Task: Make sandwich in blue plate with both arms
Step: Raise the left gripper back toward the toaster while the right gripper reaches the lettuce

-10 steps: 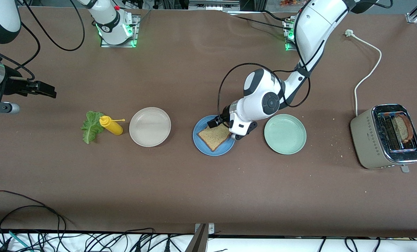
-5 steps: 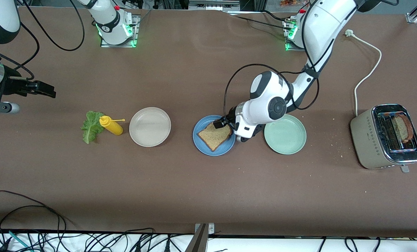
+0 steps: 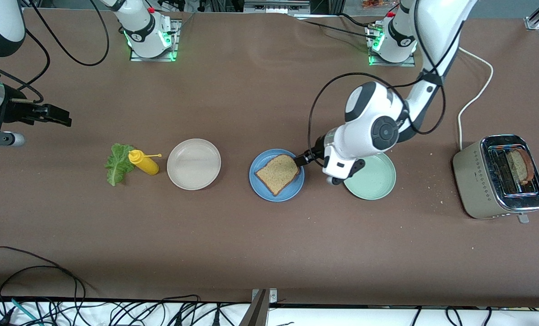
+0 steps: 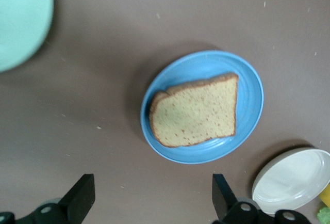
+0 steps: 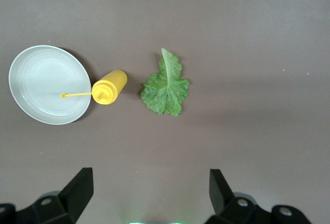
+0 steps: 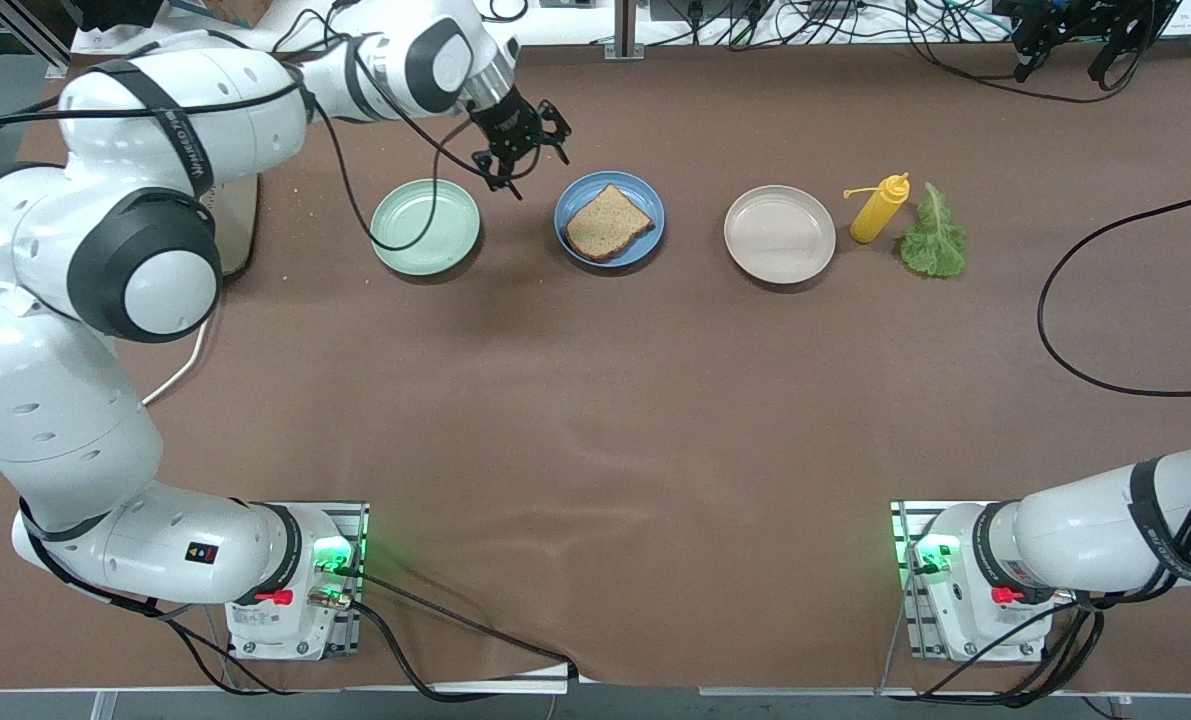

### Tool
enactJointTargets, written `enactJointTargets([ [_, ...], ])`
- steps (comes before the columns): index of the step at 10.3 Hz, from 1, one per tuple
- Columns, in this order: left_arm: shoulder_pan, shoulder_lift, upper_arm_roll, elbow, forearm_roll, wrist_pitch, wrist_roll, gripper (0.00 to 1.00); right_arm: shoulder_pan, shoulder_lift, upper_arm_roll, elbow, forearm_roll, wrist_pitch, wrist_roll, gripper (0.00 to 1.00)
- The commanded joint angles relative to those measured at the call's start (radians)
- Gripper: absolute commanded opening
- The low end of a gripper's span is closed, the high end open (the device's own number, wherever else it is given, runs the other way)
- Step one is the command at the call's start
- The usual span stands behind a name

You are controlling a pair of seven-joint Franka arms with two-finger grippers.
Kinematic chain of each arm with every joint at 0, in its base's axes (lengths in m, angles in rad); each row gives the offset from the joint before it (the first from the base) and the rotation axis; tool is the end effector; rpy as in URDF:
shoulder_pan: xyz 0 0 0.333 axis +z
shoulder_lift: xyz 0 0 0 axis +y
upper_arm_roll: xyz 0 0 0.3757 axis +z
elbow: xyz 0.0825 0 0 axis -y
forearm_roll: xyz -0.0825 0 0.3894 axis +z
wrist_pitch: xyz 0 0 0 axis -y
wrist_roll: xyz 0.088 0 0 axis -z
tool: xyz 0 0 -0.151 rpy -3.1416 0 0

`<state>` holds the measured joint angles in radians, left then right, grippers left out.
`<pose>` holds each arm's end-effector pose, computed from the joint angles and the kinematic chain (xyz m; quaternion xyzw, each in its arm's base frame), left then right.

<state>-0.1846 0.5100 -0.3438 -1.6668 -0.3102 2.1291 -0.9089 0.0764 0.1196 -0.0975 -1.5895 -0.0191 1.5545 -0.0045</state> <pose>0.6119 -0.3522 0.3367 0.9351 0.2840 -0.1495 0.1503 0.5872 -0.0122 0.5618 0.9969 -0.0078 -0.0771 0.0144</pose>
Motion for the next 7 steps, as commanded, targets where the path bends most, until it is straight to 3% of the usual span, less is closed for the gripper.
enactJointTargets([
  [1,0.056,-0.099,0.008,-0.013,0.173,-0.131,0.007,1.00,-0.009,0.005,-0.007,0.005,-0.016,0.009,-0.069,1.00],
  [5,0.131,-0.185,0.011,0.010,0.344,-0.299,0.022,1.00,-0.047,0.026,-0.016,-0.015,-0.010,0.064,-0.175,1.00],
  [7,0.183,-0.218,0.011,0.050,0.375,-0.392,0.147,1.00,-0.053,0.025,-0.030,-0.082,-0.004,0.164,-0.251,1.00],
])
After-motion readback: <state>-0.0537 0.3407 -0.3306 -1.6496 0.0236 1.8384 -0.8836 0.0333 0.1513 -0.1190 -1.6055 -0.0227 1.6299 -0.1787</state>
